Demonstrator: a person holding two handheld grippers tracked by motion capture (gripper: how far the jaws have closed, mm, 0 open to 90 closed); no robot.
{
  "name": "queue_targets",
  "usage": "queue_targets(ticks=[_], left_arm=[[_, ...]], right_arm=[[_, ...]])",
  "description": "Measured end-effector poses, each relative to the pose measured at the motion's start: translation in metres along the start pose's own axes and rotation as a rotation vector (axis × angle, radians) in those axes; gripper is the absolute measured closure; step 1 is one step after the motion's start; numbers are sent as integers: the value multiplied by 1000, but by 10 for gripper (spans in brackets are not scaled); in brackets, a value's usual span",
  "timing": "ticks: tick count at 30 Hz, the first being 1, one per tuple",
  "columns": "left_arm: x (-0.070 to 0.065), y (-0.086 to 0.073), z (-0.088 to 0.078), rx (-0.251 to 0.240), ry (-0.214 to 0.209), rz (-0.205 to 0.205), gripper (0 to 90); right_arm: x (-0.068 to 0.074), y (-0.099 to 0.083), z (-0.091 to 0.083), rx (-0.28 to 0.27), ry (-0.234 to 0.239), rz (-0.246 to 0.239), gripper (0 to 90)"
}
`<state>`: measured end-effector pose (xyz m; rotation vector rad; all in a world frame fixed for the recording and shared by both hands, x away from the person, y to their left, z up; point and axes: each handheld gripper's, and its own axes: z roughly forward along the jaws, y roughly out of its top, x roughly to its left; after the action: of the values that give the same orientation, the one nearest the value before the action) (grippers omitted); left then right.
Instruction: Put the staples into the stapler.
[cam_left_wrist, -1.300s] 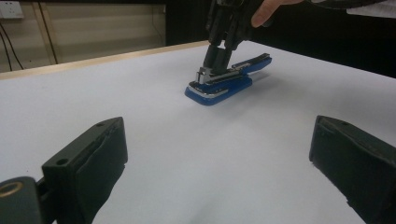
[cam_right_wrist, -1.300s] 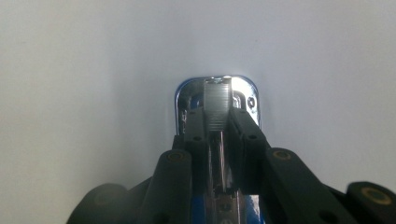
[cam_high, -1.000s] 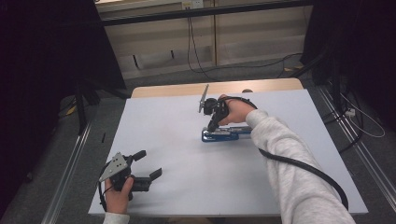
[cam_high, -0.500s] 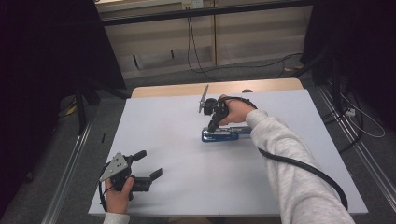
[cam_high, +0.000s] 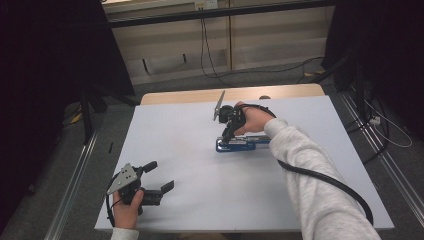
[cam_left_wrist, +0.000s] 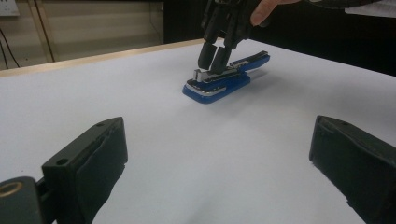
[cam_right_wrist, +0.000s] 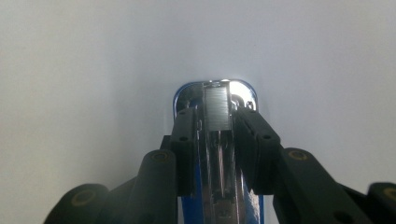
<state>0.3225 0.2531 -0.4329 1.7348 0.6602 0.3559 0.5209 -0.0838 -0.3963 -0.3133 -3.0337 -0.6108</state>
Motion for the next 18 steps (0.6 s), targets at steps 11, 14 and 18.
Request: queue_targets(ticks=[11, 14, 18], left_arm=[[-3, 3, 3, -1, 0, 11, 43], [-2, 3, 5, -1, -3, 9, 43], [-3, 4, 9, 21, -3, 11, 43]], right_arm=[[6, -25, -19, -150, -30, 87, 522], [8, -35, -25, -198, -42, 120, 481], [10, -47, -31, -239, -47, 148, 402]])
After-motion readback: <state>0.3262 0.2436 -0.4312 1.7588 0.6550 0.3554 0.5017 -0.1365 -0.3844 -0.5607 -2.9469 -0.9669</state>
